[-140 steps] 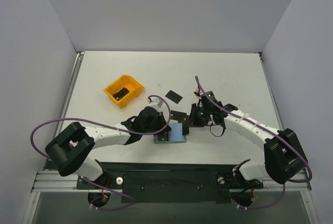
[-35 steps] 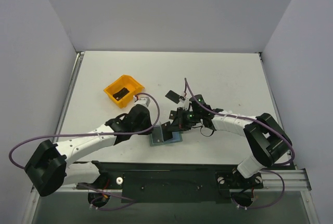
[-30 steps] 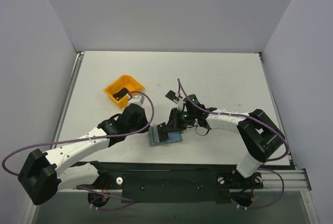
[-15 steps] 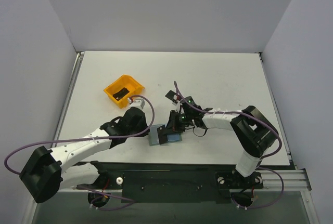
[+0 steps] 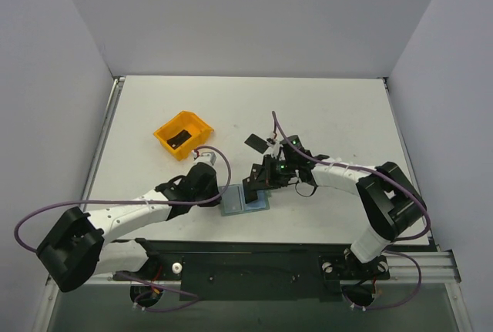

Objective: Put the credit cards into the card holder
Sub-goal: Move the card holder to the center of the board.

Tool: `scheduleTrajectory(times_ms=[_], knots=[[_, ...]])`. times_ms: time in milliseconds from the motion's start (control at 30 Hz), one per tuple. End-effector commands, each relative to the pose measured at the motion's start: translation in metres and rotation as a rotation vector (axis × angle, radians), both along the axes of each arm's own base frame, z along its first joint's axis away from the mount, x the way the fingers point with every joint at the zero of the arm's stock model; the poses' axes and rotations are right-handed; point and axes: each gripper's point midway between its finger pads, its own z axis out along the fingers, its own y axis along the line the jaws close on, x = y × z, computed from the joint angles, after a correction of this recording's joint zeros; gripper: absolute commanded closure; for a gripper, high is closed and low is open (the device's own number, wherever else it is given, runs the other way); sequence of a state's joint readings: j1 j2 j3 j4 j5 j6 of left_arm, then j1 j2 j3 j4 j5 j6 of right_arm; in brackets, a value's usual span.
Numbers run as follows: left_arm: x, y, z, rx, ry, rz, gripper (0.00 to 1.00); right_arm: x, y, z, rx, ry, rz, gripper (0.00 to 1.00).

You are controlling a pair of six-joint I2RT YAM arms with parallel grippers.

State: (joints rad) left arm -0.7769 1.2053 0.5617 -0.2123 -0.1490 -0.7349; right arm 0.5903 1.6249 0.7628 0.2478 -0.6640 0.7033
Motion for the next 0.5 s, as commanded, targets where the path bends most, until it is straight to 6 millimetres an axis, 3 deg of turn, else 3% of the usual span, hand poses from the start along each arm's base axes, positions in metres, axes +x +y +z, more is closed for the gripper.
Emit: scheduleTrajectory(times_ms=[0,467], knots=[[0.008,-0.007,0.001,-0.035,-0.021,0.015,1.00,-0.005,0.004,0.001,0.031,-0.012,0.044,1.00],[0.006,-0.005,-0.013,-0.014,0.004,0.018,1.00,-0.008,0.008,-0.018,0.042,0.041,0.045,1.00]])
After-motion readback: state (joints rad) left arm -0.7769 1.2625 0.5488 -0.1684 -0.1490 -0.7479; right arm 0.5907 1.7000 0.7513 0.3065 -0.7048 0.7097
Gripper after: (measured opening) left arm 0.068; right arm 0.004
